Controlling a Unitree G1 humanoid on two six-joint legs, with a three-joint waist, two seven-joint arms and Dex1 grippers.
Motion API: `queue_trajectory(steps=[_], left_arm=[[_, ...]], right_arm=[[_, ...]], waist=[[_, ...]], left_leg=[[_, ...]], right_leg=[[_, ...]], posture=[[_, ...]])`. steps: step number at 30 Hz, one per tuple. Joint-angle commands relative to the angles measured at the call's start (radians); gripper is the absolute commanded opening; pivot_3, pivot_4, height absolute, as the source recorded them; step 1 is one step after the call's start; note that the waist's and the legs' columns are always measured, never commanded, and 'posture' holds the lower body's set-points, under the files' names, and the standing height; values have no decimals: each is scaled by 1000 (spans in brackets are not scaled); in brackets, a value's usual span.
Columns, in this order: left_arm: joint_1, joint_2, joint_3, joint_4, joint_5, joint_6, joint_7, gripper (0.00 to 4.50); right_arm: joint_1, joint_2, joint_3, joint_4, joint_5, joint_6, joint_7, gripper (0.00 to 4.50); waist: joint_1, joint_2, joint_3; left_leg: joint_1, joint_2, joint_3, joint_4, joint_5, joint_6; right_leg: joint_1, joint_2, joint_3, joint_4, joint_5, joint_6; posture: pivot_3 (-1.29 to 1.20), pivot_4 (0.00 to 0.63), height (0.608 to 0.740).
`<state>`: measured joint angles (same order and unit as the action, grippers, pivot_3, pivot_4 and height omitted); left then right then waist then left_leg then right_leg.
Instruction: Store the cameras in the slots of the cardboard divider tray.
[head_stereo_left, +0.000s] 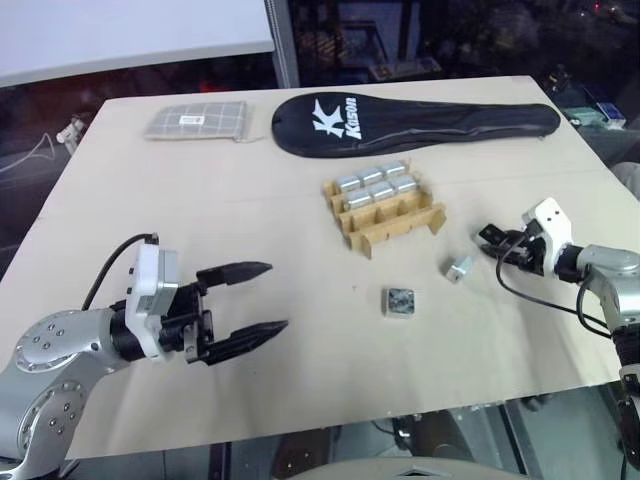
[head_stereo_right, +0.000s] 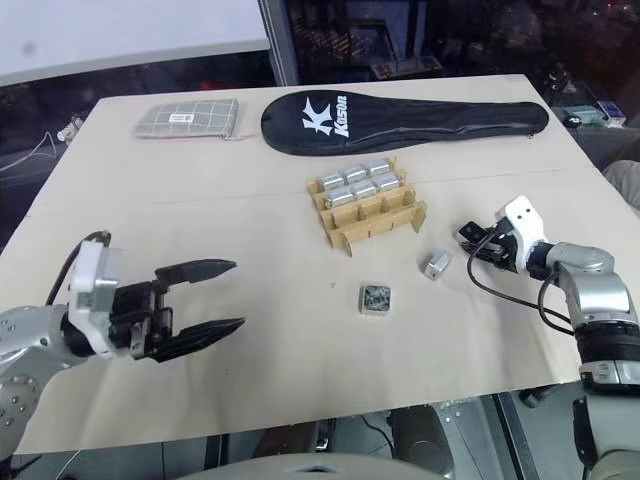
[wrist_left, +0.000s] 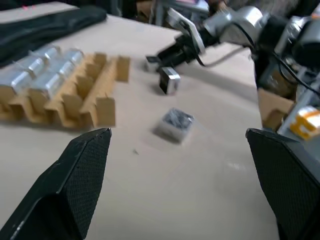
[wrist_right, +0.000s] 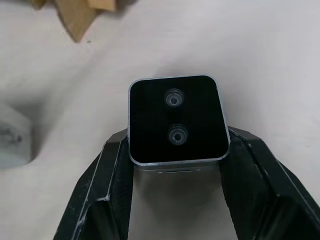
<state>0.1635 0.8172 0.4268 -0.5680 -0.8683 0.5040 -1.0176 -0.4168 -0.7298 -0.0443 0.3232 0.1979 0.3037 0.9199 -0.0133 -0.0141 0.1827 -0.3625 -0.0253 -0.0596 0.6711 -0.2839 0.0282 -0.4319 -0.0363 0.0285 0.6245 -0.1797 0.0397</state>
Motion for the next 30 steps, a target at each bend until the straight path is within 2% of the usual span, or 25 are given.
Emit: queue_trajectory(steps=[1, 5, 8, 14, 20, 30], left_arm=[[-91, -32, -28, -14, -59, 79, 166, 4500], [-234, -59, -102, -7, -125, 214, 339, 4500], [-368, -83, -165, 33, -148, 298, 441, 4500], [-555, -182, -272, 147, -140, 339, 459, 4500], [-586, -213, -317, 164, -133, 356, 421, 4500], [-601, -253, -274, 197, -168, 358, 421, 4500]], right_arm=[[-10, -38, 3, -189, -42, -143, 5, 1891], [-70, 13, 59, -306, -95, -356, -6, 1891], [-120, 71, 147, -349, -154, -497, -5, 1891], [-240, 197, 301, -290, -328, -723, -74, 1891], [-321, 254, 350, -224, -464, -911, -192, 1891], [-305, 244, 381, -212, -467, -974, -188, 1891]], waist=[[-1, 0, 0], [-12, 0, 0], [-15, -1, 1], [-14, -1, 1], [-13, -1, 1], [-6, -2, 1]], left_leg=[[0, 0, 0, 0, 0, 0], [2, 1, -2, 0, 0, 0], [2, 1, -3, 0, 0, 0], [-1, -1, -5, 0, 4, -6], [-2, -3, -6, -1, 4, -7], [-2, -3, -5, -1, 4, -7]], right_leg=[[0, 0, 0, 0, 1, 1], [0, 1, 1, 1, 1, 1], [0, 2, 0, 2, 1, 1], [-2, 0, 0, 1, 4, -3], [-3, -2, 1, 1, 4, -3], [-4, -2, 2, 1, 4, -3]], posture=[[0, 150, 740], [0, 150, 740], [0, 150, 740], [0, 150, 740], [0, 150, 740], [0, 150, 740]])
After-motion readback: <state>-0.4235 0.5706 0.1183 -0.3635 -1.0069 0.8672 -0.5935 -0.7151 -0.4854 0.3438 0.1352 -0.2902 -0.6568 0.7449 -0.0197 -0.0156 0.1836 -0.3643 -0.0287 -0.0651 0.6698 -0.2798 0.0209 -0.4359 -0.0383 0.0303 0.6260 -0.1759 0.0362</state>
